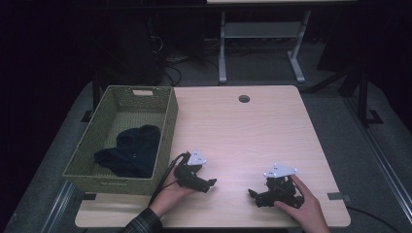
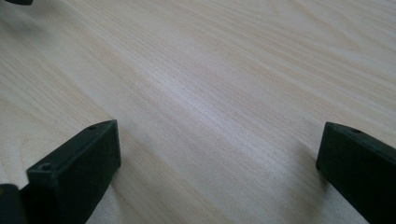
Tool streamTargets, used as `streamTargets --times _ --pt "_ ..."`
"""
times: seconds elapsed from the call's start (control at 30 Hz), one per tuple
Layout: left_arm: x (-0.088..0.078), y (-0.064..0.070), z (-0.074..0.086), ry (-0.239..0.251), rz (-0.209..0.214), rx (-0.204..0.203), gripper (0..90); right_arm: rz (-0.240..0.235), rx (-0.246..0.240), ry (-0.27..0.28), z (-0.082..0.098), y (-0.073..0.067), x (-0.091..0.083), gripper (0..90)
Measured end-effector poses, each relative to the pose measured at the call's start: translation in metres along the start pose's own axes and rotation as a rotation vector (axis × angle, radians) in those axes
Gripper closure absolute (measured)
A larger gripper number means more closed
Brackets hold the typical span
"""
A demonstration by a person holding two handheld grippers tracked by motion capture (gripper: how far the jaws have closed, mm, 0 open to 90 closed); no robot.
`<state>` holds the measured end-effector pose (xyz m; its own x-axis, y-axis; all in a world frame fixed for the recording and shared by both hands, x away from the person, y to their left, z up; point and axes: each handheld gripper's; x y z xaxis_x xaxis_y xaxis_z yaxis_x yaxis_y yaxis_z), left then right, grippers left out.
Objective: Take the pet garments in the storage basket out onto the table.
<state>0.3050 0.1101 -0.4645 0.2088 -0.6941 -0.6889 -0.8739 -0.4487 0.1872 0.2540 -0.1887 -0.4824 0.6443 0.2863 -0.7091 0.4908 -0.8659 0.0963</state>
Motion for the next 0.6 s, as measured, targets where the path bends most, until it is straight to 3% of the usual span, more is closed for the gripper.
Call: streamTargets --times 0.6 --pt "-0.0079 -0.0018 -0.0078 -0.004 -0.015 0.017 13.5 -0.003 -0.001 0.001 -0.0001 0.0001 0.0001 0.0"
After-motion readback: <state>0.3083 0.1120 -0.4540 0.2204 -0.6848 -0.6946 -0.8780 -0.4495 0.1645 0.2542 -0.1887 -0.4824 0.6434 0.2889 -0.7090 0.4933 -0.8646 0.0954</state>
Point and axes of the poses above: each handheld gripper's, and its own axes: x roughly forward along the jaws, z roughly out of its underside, y roughly to its right, and after that the axes turned 11 degrees about z, right-handed
